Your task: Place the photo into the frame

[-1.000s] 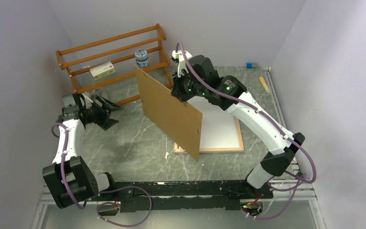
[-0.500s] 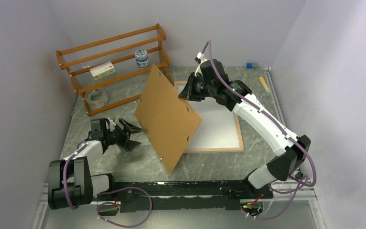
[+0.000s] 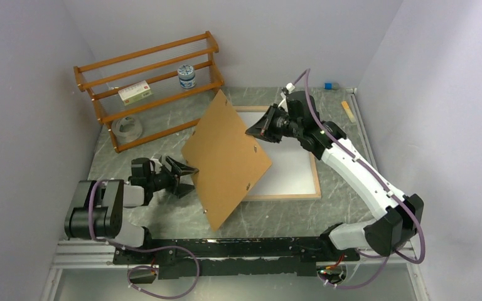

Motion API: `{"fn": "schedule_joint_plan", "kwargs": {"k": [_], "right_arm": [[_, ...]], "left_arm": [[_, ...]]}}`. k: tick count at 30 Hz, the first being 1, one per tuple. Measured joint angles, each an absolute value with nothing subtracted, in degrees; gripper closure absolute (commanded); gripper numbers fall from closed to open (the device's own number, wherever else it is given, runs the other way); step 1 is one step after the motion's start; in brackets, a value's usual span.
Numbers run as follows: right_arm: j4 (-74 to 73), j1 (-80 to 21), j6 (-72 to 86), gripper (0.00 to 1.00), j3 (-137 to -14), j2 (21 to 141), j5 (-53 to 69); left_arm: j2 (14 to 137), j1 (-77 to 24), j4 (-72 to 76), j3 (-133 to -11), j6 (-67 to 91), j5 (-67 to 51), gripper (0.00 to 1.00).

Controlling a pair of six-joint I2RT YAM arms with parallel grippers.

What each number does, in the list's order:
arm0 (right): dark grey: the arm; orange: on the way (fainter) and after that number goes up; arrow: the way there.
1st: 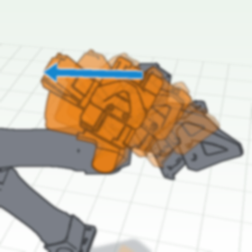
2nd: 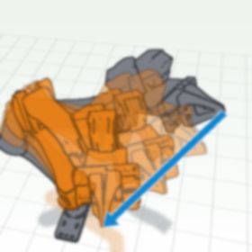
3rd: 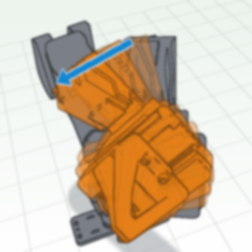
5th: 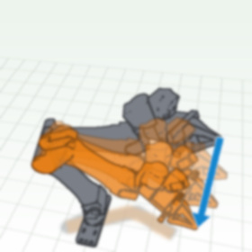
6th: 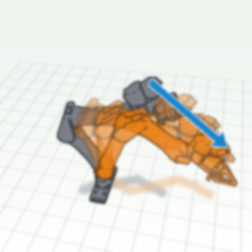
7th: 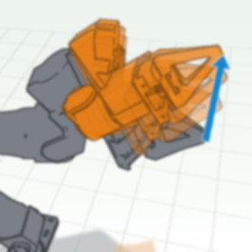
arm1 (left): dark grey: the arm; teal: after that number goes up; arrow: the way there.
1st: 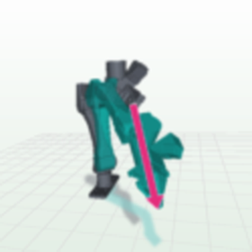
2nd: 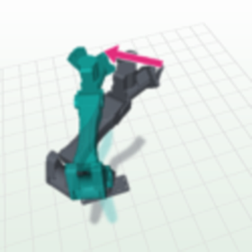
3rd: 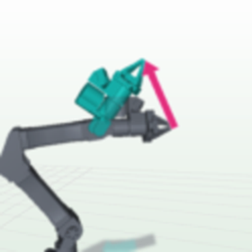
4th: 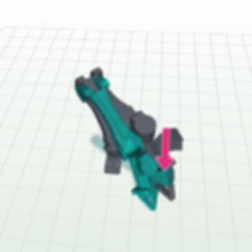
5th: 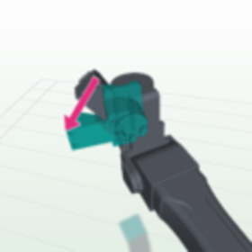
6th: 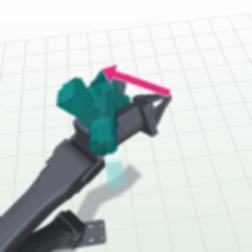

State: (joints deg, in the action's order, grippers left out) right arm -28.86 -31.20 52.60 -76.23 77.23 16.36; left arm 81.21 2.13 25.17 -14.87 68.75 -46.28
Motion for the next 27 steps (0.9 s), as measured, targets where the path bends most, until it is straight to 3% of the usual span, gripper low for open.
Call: {"fn": "schedule_joint_plan", "kwargs": {"k": [4, 7, 11, 13, 22, 27], "right_arm": [[-26.3, -30.4, 55.9, 1.00, -71.3, 74.4, 18.6], [-25.6, -30.0, 57.3, 1.00, -68.9, 73.0, 19.2], [-23.9, -28.7, 58.2, 1.00, -66.5, 70.4, 18.8], [-23.9, -27.7, 58.4, 1.00, -65.4, 69.0, 18.1], [-22.9, -22.3, 57.8, 1.00, -60.0, 64.2, 16.8], [-20.5, -19.7, 55.8, 0.78, -57.5, 63.2, 17.3]], "left_arm": [[87.7, -1.1, 39.0, -14.0, 77.0, -47.0, 0.23], [92.5, -3.4, 51.8, -12.1, 84.3, -47.1, 0.40], [98.6, -3.6, 67.2, -8.6, 92.2, -45.2, 0.69], [100.2, -3.4, 72.1, -8.1, 94.8, -44.2, 0.77], [92.0, -2.2, 74.6, -9.1, 97.9, -39.5, 0.97], [82.1, -1.5, 65.4, -12.6, 97.0, -37.9, 0.97]]}}
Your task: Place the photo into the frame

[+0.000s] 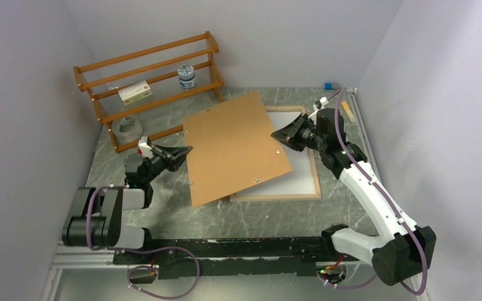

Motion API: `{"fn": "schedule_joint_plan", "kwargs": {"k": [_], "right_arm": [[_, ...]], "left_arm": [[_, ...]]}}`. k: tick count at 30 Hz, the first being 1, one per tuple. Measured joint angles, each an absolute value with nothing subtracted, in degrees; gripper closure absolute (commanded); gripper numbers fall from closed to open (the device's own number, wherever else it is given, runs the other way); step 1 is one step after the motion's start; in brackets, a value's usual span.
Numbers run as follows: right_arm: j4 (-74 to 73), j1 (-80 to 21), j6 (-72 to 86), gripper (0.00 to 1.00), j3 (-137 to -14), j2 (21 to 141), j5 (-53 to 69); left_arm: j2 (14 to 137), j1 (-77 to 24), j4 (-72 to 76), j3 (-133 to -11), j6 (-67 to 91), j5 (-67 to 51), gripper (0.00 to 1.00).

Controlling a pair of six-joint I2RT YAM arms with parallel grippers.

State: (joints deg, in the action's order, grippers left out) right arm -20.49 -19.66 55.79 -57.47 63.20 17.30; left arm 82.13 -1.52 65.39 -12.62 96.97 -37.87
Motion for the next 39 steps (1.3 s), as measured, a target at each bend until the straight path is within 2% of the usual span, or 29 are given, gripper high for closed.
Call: {"fn": "schedule_joint_plan", "kwargs": {"k": [1, 4, 9, 11, 13, 15, 19, 23, 26, 31, 34, 39], "right_arm": [[-19.7, -19.3, 55.4, 0.72, -56.8, 63.1, 17.7], [-16.9, -19.6, 54.9, 0.65, -53.8, 63.0, 22.7], [-12.7, -19.5, 55.5, 0.66, -52.5, 62.8, 28.5], [-10.8, -19.5, 55.7, 0.73, -52.5, 62.5, 30.3], [-8.4, -19.4, 56.3, 0.87, -52.2, 61.9, 31.0], [-4.5, -19.4, 58.5, 0.99, -51.3, 60.8, 32.4], [5.4, -19.3, 63.2, 1.00, -49.7, 58.4, 36.1], [13.4, -19.8, 64.4, 1.00, -48.9, 58.0, 38.8], [19.1, -20.6, 66.8, 1.00, -48.8, 58.7, 41.8], [26.5, -20.4, 70.4, 1.00, -48.8, 58.8, 43.3], [28.3, -20.2, 71.1, 1.00, -48.8, 58.8, 43.7], [31.1, -19.4, 72.2, 1.00, -47.7, 58.1, 43.8]], "left_arm": [[79.8, -1.4, 62.7, -13.6, 96.4, -37.5, 0.98], [73.0, -1.7, 55.3, -17.3, 94.3, -39.1, 0.98], [65.5, -1.4, 45.3, -23.1, 89.6, -39.4, 0.97], [64.5, -1.0, 42.7, -24.9, 88.5, -39.5, 0.97], [64.2, -0.5, 40.8, -26.5, 87.7, -40.3, 0.97], [64.2, 0.1, 38.8, -28.1, 87.0, -41.2, 0.86], [64.2, 0.4, 33.6, -31.8, 85.2, -44.4, 0.62], [63.3, -0.3, 27.0, -39.0, 82.9, -51.3, 0.53], [62.4, -1.7, 23.1, -46.7, 81.0, -57.3, 0.55], [62.2, -1.5, 15.5, -57.5, 75.2, -63.9, 0.67], [62.2, -1.3, 9.6, -61.5, 70.9, -65.8, 0.66], [61.8, -1.3, 4.8, -64.2, 68.0, -67.5, 0.56]]}}
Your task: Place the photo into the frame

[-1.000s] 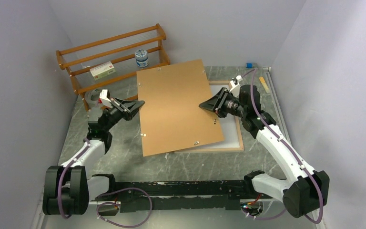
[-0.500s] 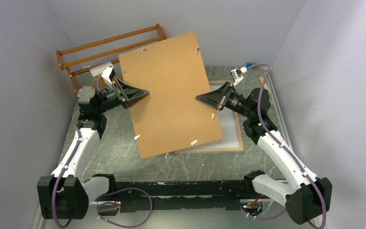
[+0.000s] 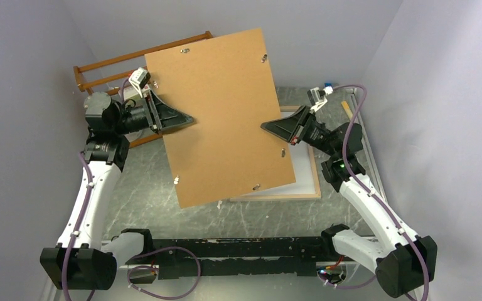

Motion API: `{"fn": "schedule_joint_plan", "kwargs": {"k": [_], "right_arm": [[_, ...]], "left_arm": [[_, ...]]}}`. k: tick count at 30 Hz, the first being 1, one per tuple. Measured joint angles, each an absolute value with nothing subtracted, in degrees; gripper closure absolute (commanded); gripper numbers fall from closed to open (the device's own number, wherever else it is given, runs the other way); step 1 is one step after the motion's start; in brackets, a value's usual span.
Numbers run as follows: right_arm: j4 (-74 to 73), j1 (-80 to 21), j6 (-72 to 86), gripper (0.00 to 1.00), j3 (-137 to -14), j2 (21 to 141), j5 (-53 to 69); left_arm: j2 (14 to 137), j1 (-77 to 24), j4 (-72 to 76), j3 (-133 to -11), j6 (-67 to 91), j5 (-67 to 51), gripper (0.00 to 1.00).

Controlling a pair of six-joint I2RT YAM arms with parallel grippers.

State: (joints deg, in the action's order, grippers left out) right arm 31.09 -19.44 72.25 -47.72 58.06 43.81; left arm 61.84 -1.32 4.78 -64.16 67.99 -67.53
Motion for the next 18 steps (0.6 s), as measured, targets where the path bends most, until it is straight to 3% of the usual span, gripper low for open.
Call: {"fn": "schedule_joint_plan", "kwargs": {"k": [9, 12, 16, 18], "right_arm": [[33.0, -16.9, 74.7, 1.00, -43.7, 54.2, 42.2], [33.1, -16.6, 74.8, 1.00, -43.7, 54.0, 42.0], [33.1, -16.6, 75.3, 1.00, -43.7, 54.0, 42.2], [33.6, -16.5, 75.7, 1.00, -43.7, 54.3, 42.3]], "left_arm": [[61.6, -1.3, 5.0, -64.7, 68.8, -69.2, 0.50], [61.2, -1.2, 5.1, -64.8, 68.9, -69.2, 0.58], [61.2, -1.2, 5.5, -64.8, 69.3, -69.2, 0.77], [61.2, -1.1, 6.2, -64.8, 69.7, -69.2, 0.80]]}}
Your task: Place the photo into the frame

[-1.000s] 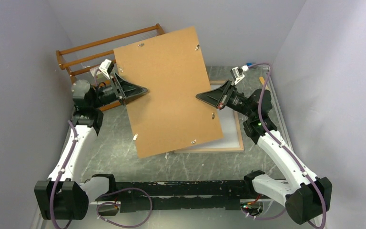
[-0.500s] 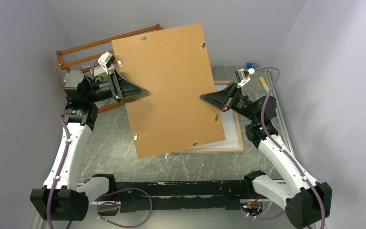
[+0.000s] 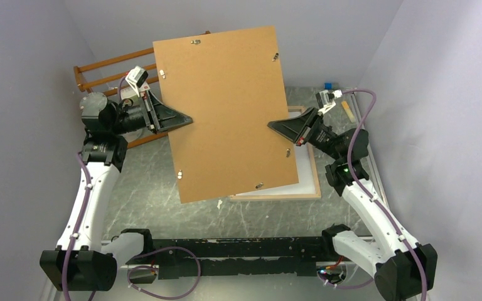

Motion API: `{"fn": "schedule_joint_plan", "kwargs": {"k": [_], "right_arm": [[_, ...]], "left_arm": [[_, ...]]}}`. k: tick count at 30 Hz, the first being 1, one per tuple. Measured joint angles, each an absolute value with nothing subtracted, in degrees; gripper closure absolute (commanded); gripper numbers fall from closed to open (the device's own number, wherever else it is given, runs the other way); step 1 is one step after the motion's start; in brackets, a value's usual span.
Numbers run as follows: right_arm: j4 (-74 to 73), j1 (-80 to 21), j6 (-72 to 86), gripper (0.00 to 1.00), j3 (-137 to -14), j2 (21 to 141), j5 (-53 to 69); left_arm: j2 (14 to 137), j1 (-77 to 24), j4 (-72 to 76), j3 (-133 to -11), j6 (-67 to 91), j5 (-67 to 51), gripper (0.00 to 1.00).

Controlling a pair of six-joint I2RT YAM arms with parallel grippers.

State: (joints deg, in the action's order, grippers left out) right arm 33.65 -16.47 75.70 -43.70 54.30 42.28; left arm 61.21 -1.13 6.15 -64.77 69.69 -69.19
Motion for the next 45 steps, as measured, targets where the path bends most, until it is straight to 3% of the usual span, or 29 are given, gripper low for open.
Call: {"fn": "schedule_joint_plan", "kwargs": {"k": [3, 5, 11, 15, 21, 29, 36, 45], "right_arm": [[34.5, -16.3, 76.2, 1.00, -44.1, 55.3, 42.9], [34.5, -16.2, 76.3, 0.99, -44.7, 56.2, 43.3], [26.8, -15.8, 71.2, 0.40, -47.6, 57.4, 42.7], [12.1, -15.7, 59.9, 0.25, -51.7, 56.7, 35.6], [-6.6, -15.1, 46.7, 0.21, -55.7, 53.5, 21.7], [-16.1, -15.0, 40.5, 0.20, -57.8, 51.2, 12.1], [-15.2, -14.1, 41.9, 0.19, -63.1, 58.0, 21.4], [-3.2, -10.1, 51.9, 0.21, -61.0, 68.6, 39.7]], "left_arm": [[61.3, -1.0, 6.3, -64.9, 69.6, -69.2, 0.83], [61.5, -0.9, 6.1, -65.2, 69.1, -69.2, 0.93], [61.7, -0.9, 5.6, -67.0, 67.7, -68.6, 0.98], [61.7, -1.1, 3.1, -69.2, 65.3, -65.8, 0.98], [62.9, -1.1, -4.0, -73.7, 60.4, -60.0, 0.97], [66.7, -1.1, -6.6, -75.2, 58.9, -58.0, 0.97], [70.4, -1.4, -6.8, -75.1, 59.7, -59.1, 0.97], [73.5, -4.0, -2.9, -73.6, 63.7, -62.0, 0.97]]}}
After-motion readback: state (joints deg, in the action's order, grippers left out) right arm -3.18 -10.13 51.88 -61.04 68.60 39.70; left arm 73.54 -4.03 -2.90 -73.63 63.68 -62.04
